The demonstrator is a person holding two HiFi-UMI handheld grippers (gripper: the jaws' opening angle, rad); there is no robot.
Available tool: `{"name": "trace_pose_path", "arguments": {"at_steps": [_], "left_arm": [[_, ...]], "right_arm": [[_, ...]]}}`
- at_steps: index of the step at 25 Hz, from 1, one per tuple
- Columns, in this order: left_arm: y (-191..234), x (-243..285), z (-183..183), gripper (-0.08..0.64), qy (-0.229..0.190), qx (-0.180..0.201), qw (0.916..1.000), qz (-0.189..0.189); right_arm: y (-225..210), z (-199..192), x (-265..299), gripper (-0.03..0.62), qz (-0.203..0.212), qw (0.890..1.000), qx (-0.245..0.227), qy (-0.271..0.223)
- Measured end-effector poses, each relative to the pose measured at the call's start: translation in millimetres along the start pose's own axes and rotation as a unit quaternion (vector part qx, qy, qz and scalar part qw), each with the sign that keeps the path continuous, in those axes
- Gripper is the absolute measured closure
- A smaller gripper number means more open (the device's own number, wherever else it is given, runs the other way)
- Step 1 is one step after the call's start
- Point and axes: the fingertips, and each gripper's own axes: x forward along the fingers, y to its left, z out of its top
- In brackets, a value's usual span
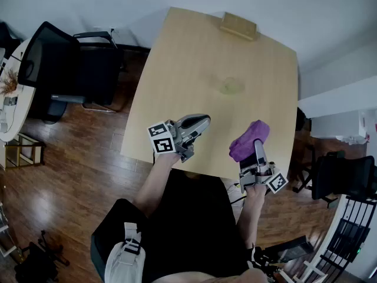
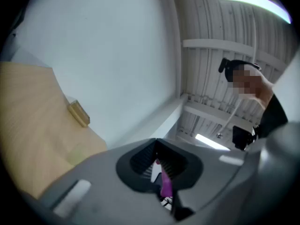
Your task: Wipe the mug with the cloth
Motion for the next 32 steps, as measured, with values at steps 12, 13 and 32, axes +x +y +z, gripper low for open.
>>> {"name": "trace_pose_path", "arguments": {"at_steps": [12,13,32], "left_arm": [[41,44,-17,0.499,0.080,0.094,0.9887,0.085],[50,46,-23,0.475,0.092,0.108,0.9851,0.097],[267,105,-144,0.359,0.573,0.445,0.6673,0.167]], "right_arm": [[-46,35,24,0.531,0.005,0.999,0.025,0.020],[-50,41,25,0.531,0.005,1.000,0.024,0.020],[-94,103,13,0.531,-0.002,0.998,0.042,-0.039]]}}
